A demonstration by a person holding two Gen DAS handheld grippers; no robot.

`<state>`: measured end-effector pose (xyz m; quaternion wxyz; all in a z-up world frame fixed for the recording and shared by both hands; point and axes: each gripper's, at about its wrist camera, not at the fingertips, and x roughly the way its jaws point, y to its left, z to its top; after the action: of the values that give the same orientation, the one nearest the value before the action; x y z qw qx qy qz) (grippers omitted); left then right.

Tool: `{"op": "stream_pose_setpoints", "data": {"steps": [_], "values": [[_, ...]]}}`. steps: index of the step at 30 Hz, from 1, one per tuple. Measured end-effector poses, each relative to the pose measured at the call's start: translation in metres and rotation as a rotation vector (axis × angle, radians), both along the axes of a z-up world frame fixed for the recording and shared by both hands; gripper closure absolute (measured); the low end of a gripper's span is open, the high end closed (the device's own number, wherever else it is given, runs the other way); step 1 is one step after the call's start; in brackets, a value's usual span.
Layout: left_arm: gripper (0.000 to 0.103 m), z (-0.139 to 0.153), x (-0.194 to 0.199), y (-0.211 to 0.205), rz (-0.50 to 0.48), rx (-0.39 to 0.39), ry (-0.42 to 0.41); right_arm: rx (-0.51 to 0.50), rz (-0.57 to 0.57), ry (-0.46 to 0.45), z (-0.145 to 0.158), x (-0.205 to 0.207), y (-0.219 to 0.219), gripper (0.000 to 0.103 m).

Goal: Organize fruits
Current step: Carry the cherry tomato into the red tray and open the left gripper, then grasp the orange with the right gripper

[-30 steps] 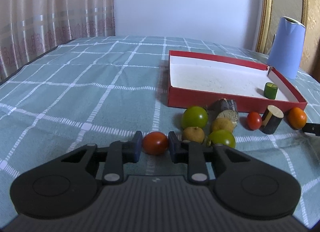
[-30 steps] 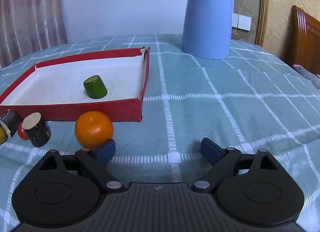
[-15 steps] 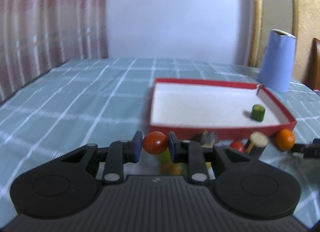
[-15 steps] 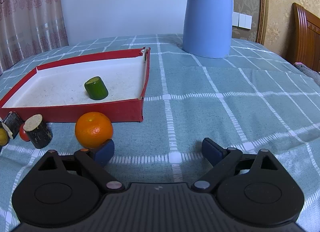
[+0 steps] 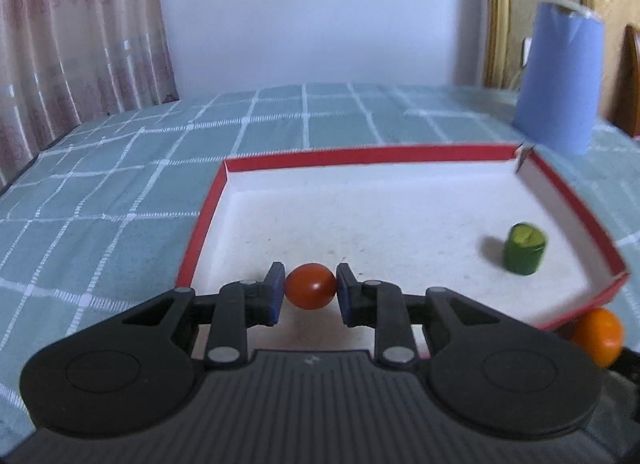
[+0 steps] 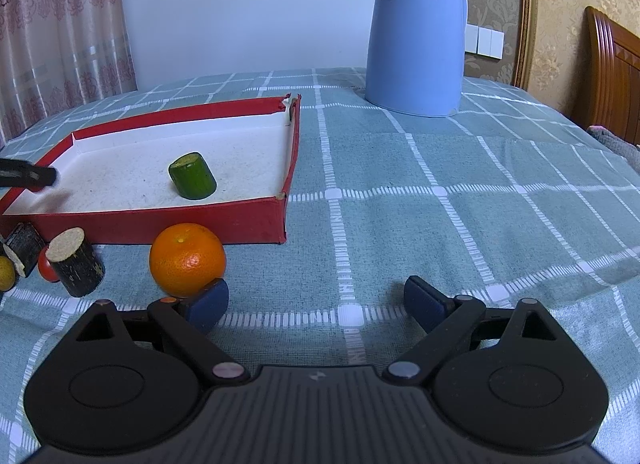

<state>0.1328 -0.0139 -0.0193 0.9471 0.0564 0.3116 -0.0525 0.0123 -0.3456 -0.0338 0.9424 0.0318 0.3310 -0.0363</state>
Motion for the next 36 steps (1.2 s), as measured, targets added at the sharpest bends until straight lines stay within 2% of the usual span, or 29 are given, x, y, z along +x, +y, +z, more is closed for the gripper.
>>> {"op": "stream_pose_setpoints", "data": {"steps": [10, 15, 19, 23, 26, 28, 30, 32, 34, 36], "values": [[0.076, -0.006, 0.005, 0.004, 0.032, 0.003, 0.011, -0.001, 0.000, 0.001, 0.000, 0.000, 0.000, 0.008], [0.076, 0.014, -0.021, 0.018, 0.050, -0.034, -0.065, 0.001, 0.000, 0.000, 0.000, -0.001, 0.000, 0.008], [0.068, 0.025, -0.058, 0.030, 0.036, -0.022, -0.111, 0.001, 0.000, 0.000, 0.000, 0.000, 0.001, 0.007], [0.065, 0.021, -0.097, 0.045, 0.003, -0.054, -0.100, 0.001, 0.001, 0.000, 0.000, 0.001, 0.001, 0.007], [0.062, 0.012, -0.120, 0.052, 0.017, -0.042, -0.085, 0.000, 0.001, 0.001, 0.000, 0.001, 0.001, 0.007], [0.055, 0.003, -0.130, 0.060, 0.024, -0.056, -0.069, 0.000, 0.001, 0.001, 0.000, 0.001, 0.001, 0.007], [0.046, 0.002, -0.142, 0.070, 0.052, -0.059, -0.100, 0.002, 0.001, 0.000, 0.000, 0.001, 0.001, 0.007], [0.045, 0.005, -0.147, 0.077, 0.069, -0.062, -0.107, 0.001, 0.001, 0.001, 0.000, 0.001, 0.002, 0.007], [0.041, 0.007, -0.156, 0.085, 0.050, -0.103, -0.130, 0.002, 0.001, 0.001, 0.000, 0.001, 0.001, 0.007], [0.037, 0.005, -0.157, 0.085, 0.059, -0.074, -0.128, 0.003, 0.001, 0.000, 0.000, 0.001, 0.001, 0.007]]}}
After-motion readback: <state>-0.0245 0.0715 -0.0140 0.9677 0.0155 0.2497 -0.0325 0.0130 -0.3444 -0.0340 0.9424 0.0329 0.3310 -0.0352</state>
